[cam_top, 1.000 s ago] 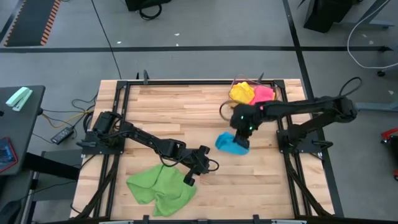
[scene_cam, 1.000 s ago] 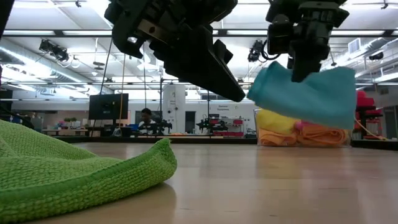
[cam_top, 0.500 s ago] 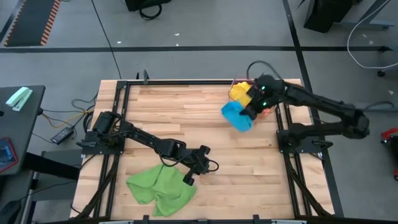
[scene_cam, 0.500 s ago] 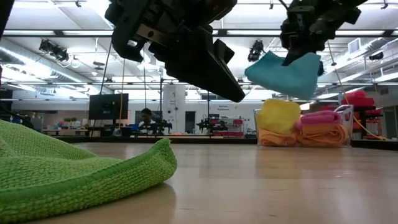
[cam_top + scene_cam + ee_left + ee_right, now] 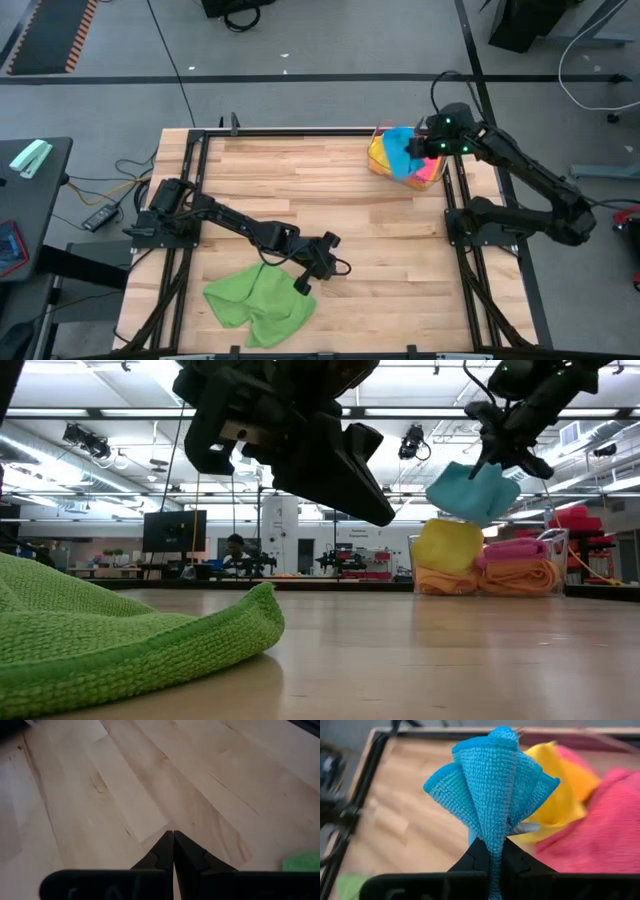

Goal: Fold microfiber towels
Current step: Stack the folded blue microfiber cloth on top of the folded pink microfiber cloth

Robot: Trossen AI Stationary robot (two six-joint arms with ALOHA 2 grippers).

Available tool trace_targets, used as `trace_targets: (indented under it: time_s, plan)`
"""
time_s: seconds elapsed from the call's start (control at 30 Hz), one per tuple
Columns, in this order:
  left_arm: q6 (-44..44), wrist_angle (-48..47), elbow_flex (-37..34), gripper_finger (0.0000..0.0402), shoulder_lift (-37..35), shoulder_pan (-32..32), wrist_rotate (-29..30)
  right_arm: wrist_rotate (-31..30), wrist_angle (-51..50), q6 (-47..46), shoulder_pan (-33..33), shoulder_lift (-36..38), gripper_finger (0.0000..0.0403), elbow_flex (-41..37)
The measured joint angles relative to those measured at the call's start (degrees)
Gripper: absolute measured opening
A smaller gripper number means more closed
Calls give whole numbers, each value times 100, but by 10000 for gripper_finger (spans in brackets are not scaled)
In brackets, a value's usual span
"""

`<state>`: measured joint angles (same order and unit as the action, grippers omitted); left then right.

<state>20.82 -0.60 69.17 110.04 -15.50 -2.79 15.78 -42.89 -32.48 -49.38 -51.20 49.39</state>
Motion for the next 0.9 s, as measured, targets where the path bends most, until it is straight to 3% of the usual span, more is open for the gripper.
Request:
trace_targets:
  time_s: [0.33,0.63,0.9]
  plan:
    - [433,-20,0,32,0,135,2,-550,-237,-57,-930,-2,15,-4]
    - [434,-35,0,25,0,289,1,-519,-240,-219,-1570,94,15,-382]
    - [427,-118,0,18,0,312,0,-139,88,-330,-1997,825,14,-592]
